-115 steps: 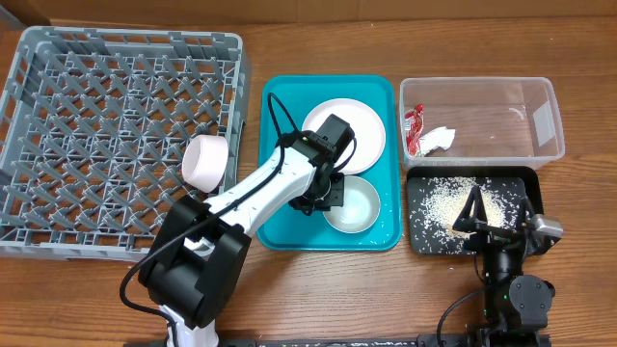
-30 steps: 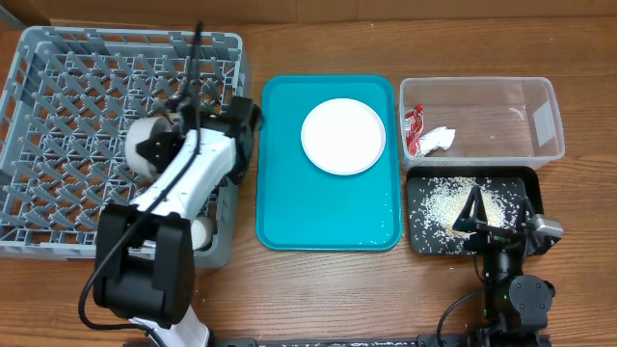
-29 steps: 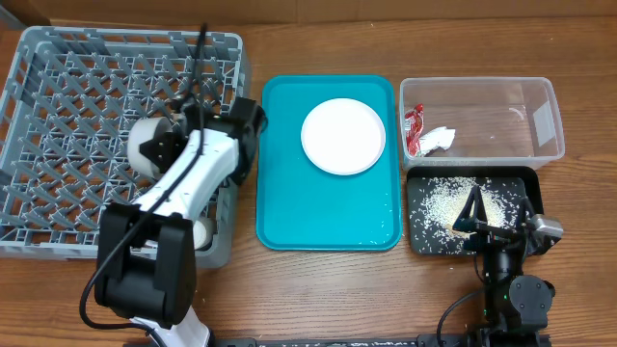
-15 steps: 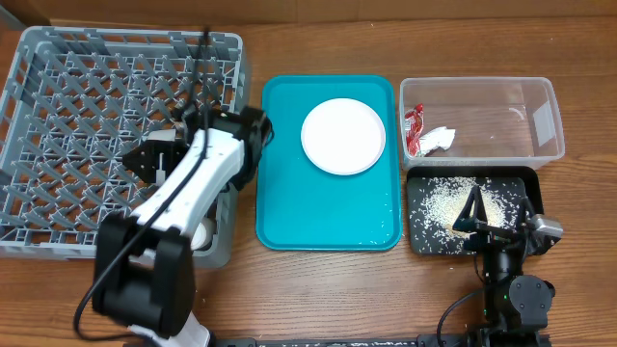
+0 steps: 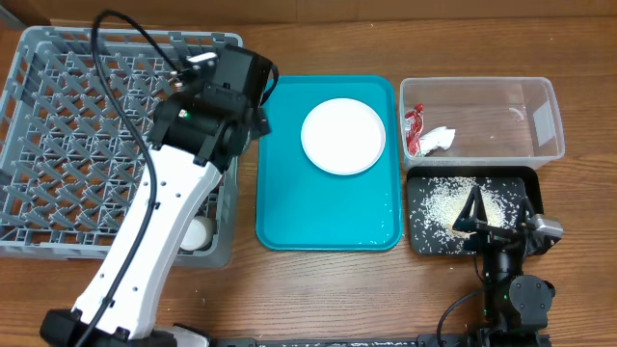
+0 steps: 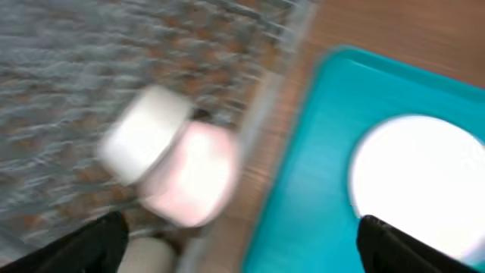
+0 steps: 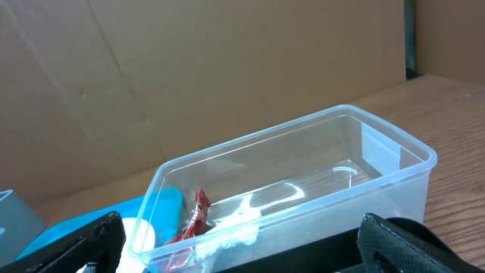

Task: Sort waste into correct bins and load items into the dishwasher
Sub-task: 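Move the left gripper back to the white plate on the teal tray, then grasp the white plate edge with left gripper and tilt it up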

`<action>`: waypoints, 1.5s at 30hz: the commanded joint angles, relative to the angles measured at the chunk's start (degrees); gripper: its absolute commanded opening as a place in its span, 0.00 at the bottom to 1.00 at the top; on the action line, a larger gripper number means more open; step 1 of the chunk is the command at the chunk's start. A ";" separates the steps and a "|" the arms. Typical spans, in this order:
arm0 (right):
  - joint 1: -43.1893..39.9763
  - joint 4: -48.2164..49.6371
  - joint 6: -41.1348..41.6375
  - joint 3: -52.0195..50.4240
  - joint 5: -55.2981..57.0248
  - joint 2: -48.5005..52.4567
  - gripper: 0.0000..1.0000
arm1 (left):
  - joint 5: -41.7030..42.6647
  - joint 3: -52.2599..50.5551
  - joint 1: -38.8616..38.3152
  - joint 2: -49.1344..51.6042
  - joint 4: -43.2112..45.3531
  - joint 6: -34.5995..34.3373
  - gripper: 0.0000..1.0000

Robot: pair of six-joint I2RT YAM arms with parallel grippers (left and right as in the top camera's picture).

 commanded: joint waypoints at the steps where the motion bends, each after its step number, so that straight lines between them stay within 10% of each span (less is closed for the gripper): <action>1: 0.28 0.39 -0.37 -0.61 0.39 -0.50 1.00 | 19.06 -1.73 -1.49 3.23 3.50 8.57 0.90; 6: 0.28 0.39 -0.37 -0.61 0.39 -0.50 1.00 | 22.14 -2.05 -6.84 11.80 7.52 15.26 0.90; 21: 0.28 0.39 -0.37 -0.61 0.39 -0.50 1.00 | 21.75 -2.05 -6.12 32.04 13.46 1.22 0.63; 31: 0.28 0.42 -0.37 -0.61 0.39 -0.50 1.00 | 21.24 -1.77 -5.66 33.11 9.62 1.79 0.04; 45: 0.28 0.39 -0.37 -0.61 0.39 -0.50 1.00 | -1.62 9.94 -5.49 15.08 -9.75 3.65 0.04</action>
